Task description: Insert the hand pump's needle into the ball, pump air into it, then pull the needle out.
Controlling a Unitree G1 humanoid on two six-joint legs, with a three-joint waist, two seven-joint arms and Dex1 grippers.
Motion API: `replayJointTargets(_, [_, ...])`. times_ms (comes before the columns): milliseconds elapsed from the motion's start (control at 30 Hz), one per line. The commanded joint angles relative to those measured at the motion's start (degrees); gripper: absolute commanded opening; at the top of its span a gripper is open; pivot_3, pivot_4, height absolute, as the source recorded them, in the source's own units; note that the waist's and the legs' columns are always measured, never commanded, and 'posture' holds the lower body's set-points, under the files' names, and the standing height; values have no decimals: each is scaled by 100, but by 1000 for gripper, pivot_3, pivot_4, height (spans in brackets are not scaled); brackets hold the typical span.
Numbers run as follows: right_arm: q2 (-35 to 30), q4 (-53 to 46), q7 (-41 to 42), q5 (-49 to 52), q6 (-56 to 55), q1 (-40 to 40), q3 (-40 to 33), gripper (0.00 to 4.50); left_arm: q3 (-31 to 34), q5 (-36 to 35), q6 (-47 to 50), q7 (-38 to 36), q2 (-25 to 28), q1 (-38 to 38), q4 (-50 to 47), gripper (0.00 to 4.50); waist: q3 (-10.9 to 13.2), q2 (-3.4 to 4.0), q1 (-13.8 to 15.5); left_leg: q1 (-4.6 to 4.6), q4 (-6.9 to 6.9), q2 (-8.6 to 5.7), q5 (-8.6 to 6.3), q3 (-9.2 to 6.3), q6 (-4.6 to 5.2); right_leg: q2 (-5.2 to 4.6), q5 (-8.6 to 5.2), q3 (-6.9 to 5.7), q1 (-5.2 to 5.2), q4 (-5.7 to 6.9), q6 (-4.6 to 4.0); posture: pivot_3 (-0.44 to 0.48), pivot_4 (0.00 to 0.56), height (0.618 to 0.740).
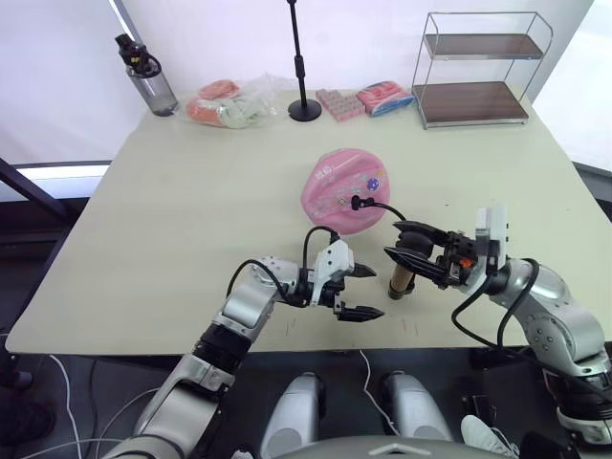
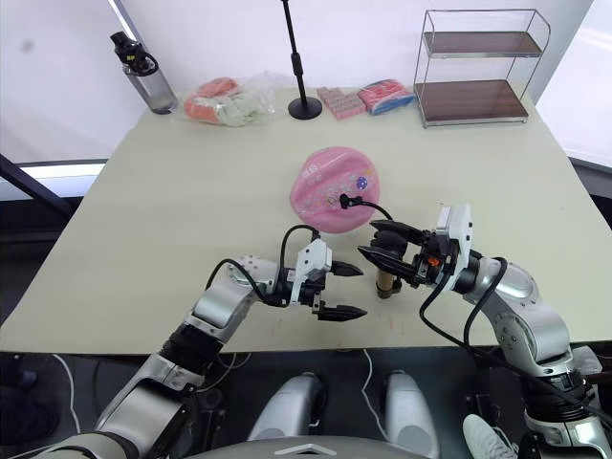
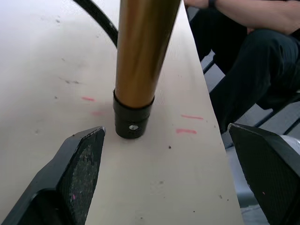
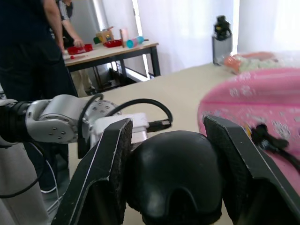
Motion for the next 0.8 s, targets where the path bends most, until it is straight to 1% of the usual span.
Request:
replayJointTargets(33, [50,69,-64,60,-61,10,-263,1919,-54,141,-255,78,-218,-208,348,4455,0,0,0,1,2,0,0,-1,0,0,0,0,1,1,0,0,150,731])
replayJointTargets(200, [21,238,-11,-92,-160,90,-293,1919,-74,350,-550,207,-592,-400,1023,4455,-1,-1,-1,4,13,0,0,-4,0,1,4,-3,9,3,7,0,150,731])
replayJointTargets(333, [14,251,-31,-152,-197,106,-281,1919,-154,682,-807,495,-899,-590,1718,4455,-2,-2,1,5,17,-3,0,-7,0,1,6,-4,12,3,11,0,150,731])
replayJointTargets(433, [24,231,-38,-188,-236,114,-261,1919,-158,796,-993,590,-1085,-637,2009,4455,-2,-2,1,6,20,-4,0,-7,0,0,7,-4,16,2,13,0,150,731])
replayJointTargets(567, [34,191,-50,-231,-288,116,-239,1919,-114,1000,-1359,947,-1352,-721,2463,4455,-3,-4,30,10,25,-7,0,-16,0,-2,8,-10,26,1,16,0,150,731])
replayJointTargets(733, [15,165,-25,-258,-319,124,-258,1919,-97,1117,-1627,1078,-1555,-701,2778,4455,-4,-5,19,15,29,-8,1,-19,0,-3,10,-11,32,0,27,0,150,731])
replayJointTargets(800, [6,163,-12,-268,-326,114,-261,1919,-98,1194,-1741,1140,-1606,-712,2935,3964,-4,-5,22,16,29,-8,1,-21,0,-3,9,-13,34,0,27,0,150,731])
